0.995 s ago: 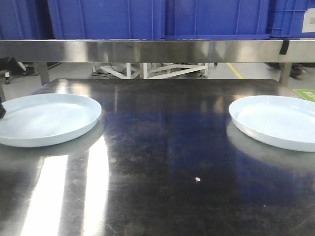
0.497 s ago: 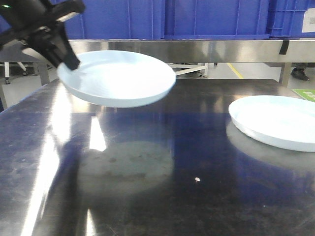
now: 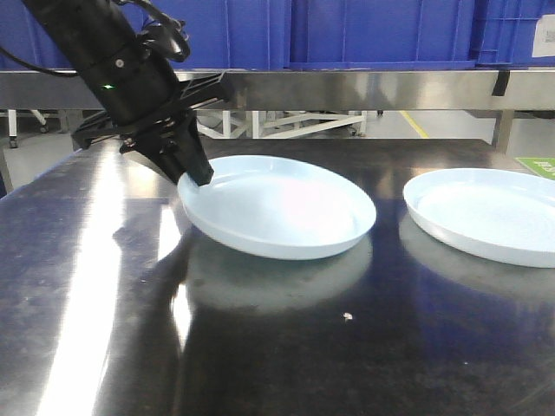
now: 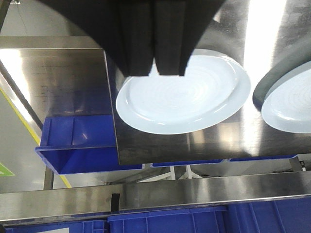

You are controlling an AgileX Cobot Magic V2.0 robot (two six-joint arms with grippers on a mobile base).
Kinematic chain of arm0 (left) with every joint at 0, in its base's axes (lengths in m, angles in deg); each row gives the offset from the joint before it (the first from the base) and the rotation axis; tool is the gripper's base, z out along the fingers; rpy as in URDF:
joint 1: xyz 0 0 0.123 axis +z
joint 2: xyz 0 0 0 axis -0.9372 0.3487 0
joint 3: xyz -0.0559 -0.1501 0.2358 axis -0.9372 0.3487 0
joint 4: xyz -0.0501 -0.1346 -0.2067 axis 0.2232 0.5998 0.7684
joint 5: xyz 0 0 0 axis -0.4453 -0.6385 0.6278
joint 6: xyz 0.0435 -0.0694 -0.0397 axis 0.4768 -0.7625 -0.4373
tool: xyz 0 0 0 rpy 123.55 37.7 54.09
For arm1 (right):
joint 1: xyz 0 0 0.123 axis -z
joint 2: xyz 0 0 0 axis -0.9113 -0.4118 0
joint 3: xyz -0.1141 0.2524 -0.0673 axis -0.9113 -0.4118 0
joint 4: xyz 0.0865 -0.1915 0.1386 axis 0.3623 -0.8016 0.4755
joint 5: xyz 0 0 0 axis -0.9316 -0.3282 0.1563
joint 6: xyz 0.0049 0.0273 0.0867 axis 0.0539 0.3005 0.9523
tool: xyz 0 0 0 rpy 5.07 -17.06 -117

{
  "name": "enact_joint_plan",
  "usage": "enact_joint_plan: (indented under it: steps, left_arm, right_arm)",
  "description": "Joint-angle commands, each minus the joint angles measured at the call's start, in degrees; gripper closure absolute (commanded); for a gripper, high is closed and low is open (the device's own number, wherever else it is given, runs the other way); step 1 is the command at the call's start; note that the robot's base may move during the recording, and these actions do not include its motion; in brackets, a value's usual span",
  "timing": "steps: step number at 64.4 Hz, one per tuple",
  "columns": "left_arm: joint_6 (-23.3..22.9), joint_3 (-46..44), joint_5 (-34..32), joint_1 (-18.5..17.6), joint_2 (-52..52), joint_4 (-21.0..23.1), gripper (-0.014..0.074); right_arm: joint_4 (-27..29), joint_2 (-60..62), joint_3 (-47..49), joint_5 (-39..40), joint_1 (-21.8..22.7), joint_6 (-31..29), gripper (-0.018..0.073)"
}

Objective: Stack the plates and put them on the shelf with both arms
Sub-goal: 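Lower the plate toward the table center and open the left gripper, then move the right gripper to the rim of the other plate and grasp it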

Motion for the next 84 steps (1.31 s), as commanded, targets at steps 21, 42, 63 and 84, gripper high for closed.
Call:
enact_joint_plan:
  steps: [21,42,63,84]
  left_arm:
    - [-0.37,-1.94,0.72,-0.47,-10.02,-4.60,0.0354]
    - [-0.37,15.86,-18.04,-0.47,-25.84,-15.24,0.0511]
    - [-0.37,45.92,-48.24,-0.25,-48.15,-17.18,0.0511]
    - [-0.37,63.40,-53.23,3.51,-72.34,-17.18,0.0511]
  right_arm:
    - [-0.44,1.07,-0.07,4.79,-0.12,-0.41,0.0502]
    - [-0.44,1.07,-0.07,4.79,-0.12,-0.41,0.0502]
    - [-0.44,1.07,-0.07,4.79,-0.12,-0.41,0.0502]
    - [-0.44,1.07,-0.07,4.79,-0.12,-0.41,0.0502]
